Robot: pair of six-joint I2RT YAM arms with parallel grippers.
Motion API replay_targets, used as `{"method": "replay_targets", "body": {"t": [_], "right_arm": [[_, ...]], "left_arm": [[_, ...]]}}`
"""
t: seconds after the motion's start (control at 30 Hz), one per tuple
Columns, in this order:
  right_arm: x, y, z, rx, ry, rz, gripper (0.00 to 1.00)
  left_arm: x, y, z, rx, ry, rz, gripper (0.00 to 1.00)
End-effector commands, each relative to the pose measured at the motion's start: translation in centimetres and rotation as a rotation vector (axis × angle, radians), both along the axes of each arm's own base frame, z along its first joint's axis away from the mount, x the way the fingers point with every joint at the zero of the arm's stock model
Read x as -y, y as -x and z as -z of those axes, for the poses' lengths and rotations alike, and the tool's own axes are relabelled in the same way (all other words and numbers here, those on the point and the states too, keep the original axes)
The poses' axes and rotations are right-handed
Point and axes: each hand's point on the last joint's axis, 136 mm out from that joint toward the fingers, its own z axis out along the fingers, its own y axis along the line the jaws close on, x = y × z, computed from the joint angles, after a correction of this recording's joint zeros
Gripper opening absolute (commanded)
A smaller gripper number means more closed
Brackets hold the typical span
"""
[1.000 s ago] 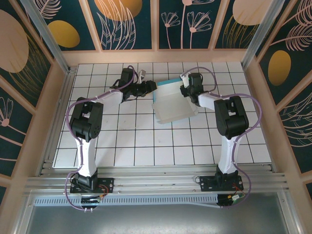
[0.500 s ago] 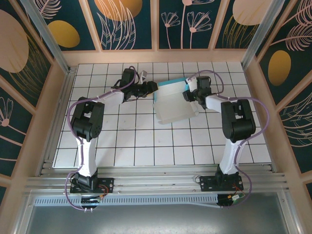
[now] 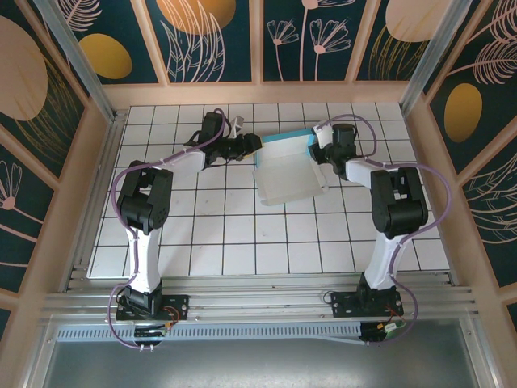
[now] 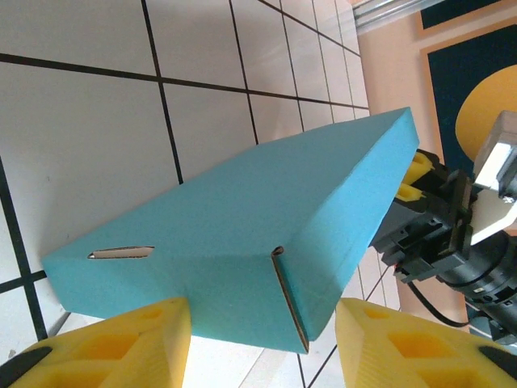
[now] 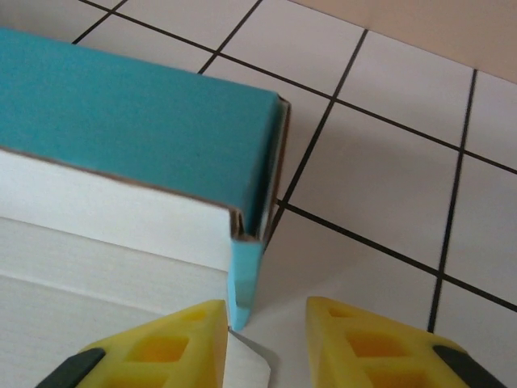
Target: Fold the paper box
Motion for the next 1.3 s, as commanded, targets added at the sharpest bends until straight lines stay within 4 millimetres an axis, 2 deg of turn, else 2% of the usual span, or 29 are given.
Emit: {"method": "replay_targets", "body": {"t": [0.0,0.1,0.37,0.5,0.63,0.67,0.77,1.0,1.1,1.27], "right_arm": [[-1.0,-1.5,-0.6,0.033,-0.039,-0.027,0.28],[-1.1,-2.0,0.0,0.034,-0.033,-0.022,0.22],[-0.9,-2.5,1.2,0.023,0.0,-0.001,0.17],[-0.1,-3.2,1.9,0.032,0.05,0.049,0.13],[0.3,-3.6,2.3,0.051,0.095,0.072,0.14],[0.3,-3.7,2.2,0.054,0.095,0.074,0.16],[0.0,-4.2,2.5,0.04,0.092,0.067,0.18],[-0.8,-4.6,3.2,0.034,0.085,0.04,0.1],[-0.8,-4.1,2.5,0.045,0.092,0.028,0.08],[-0.3,-2.6,-0.6,0.105,0.124,-0.013,0.06]], "left_arm": [[0.8,0.0,-0.2,-0.021,0.021,0.018,0.5],[0.8,-0.1,-0.3,-0.017,0.017,0.02,0.5],[0.8,-0.2,-0.3,-0.017,0.016,0.019,0.5],[0.8,-0.2,0.0,-0.024,0.014,0.02,0.5],[0.9,-0.1,-0.2,-0.021,0.017,0.02,0.5],[0.8,-0.2,-0.2,-0.019,0.017,0.019,0.5],[0.9,-0.2,-0.2,-0.019,0.018,0.021,0.5],[0.9,0.0,-0.2,-0.021,0.023,0.028,0.5],[0.6,0.2,-1.4,0.014,0.019,0.022,0.51],[-0.2,1.0,-4.7,0.079,0.019,-0.007,0.59]]}}
